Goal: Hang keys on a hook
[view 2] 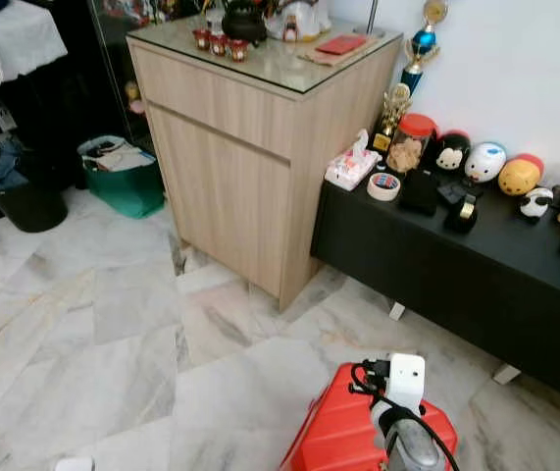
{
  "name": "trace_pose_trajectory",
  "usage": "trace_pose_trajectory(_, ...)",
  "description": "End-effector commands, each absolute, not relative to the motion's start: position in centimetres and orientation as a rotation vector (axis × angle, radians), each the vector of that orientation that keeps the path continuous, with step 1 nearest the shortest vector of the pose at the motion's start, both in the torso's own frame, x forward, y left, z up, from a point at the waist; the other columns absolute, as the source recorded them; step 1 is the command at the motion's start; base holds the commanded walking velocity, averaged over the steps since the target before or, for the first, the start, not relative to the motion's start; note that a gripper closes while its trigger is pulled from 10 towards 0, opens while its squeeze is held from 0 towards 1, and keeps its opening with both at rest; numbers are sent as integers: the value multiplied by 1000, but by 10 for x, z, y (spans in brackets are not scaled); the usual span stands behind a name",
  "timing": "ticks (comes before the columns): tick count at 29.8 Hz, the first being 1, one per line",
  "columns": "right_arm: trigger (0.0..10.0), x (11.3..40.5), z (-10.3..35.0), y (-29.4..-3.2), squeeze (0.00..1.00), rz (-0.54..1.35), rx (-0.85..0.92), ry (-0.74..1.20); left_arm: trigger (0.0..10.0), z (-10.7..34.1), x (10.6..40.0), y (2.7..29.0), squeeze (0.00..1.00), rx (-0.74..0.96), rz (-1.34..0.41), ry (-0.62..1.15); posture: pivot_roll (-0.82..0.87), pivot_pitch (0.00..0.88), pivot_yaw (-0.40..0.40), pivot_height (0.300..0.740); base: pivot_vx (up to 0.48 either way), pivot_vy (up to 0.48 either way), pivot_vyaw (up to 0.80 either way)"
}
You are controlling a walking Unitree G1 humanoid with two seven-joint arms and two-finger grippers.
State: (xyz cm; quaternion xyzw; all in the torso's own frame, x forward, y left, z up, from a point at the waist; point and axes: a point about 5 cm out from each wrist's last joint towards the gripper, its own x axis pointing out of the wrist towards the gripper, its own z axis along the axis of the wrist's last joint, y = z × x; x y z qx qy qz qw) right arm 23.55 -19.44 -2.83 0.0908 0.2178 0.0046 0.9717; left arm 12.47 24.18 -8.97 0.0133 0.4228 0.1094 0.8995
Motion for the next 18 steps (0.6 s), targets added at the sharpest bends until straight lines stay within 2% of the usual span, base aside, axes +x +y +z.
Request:
trace_pose_trajectory(1, 10000, 236, -28, -198, 0, -8, 181, 434, 10000, -92, 119, 243, 0, 29, 216, 912, 58, 0, -58, 740, 0, 0, 0)
trace_pose_trajectory(18, 10000, 238, -27, -199, 0, -26, 180, 426, 10000, -95, 110, 247, 0, 17, 232, 972, 61, 0, -60, 740, -15, 0, 0)
